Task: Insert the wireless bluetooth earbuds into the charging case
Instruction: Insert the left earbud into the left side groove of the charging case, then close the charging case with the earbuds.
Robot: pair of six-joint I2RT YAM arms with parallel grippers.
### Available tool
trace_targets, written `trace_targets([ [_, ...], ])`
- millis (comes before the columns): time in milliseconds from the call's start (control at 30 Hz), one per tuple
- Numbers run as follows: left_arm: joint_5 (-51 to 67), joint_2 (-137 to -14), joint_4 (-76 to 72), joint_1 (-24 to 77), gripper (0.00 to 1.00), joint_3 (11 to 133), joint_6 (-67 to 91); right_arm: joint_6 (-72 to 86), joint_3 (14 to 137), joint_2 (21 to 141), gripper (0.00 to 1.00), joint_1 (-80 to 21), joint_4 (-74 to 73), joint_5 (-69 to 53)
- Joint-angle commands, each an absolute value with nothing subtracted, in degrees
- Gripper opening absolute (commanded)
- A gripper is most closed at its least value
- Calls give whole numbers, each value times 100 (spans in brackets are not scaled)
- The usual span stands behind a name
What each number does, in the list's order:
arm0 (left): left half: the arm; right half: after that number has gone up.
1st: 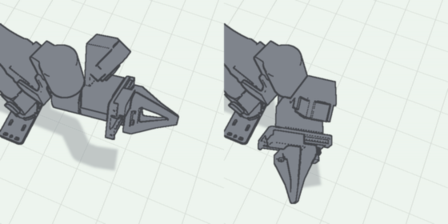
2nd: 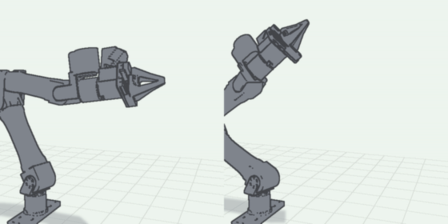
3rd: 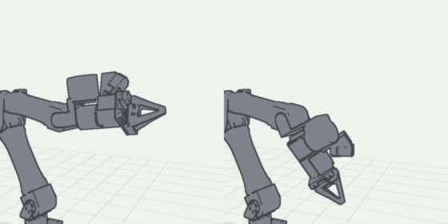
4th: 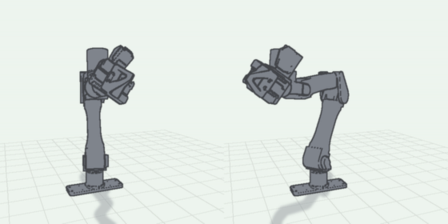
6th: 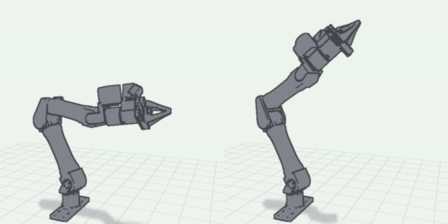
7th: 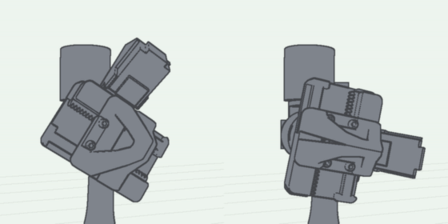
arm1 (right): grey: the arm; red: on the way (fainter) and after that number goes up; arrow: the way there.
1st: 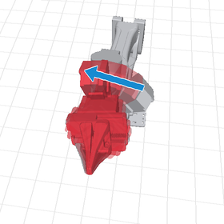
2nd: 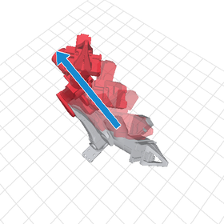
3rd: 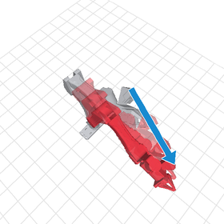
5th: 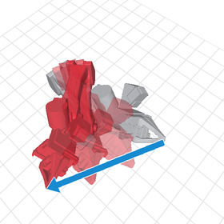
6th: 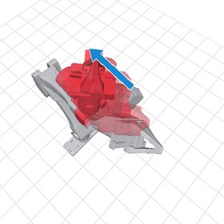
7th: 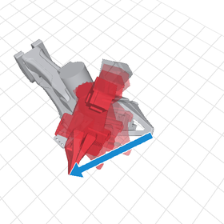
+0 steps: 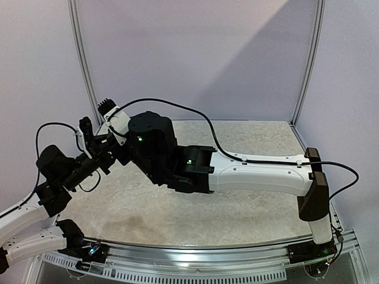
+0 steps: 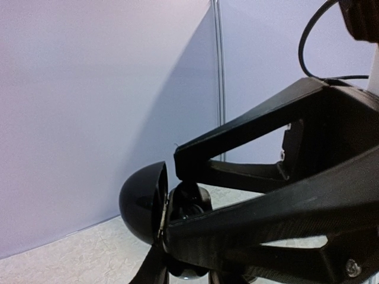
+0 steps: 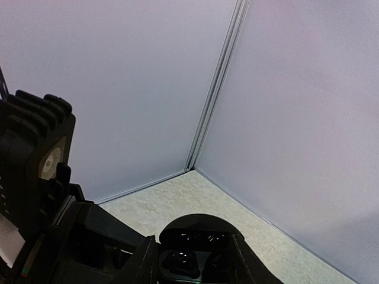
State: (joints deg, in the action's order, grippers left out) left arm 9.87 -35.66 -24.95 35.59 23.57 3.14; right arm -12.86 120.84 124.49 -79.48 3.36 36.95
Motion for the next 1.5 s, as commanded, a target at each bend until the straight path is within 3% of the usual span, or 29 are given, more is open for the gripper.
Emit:
trace_targets([
  [0,1074,-3498,-2769,3656,0,2494,344,-1212,12215,12646,42,-7831,0,3687],
  [233,1032,-3500,-2587,3651,0,2486,431,-1204,12374,12559,50,-7830,-165,3337],
  [733,1039,-3536,-1970,3639,0,2416,462,-1006,11775,11228,57,-7834,-205,2223],
  [900,2210,-3547,-1886,3639,0,2368,-51,-699,11924,11057,57,-7686,-844,2669],
  [1100,3242,-3565,-1487,3639,0,2509,-757,803,12097,11063,56,-7180,-2540,2026],
  [1467,3818,-3844,-1466,3639,0,2774,-795,811,12012,11200,49,-7198,-3589,282],
])
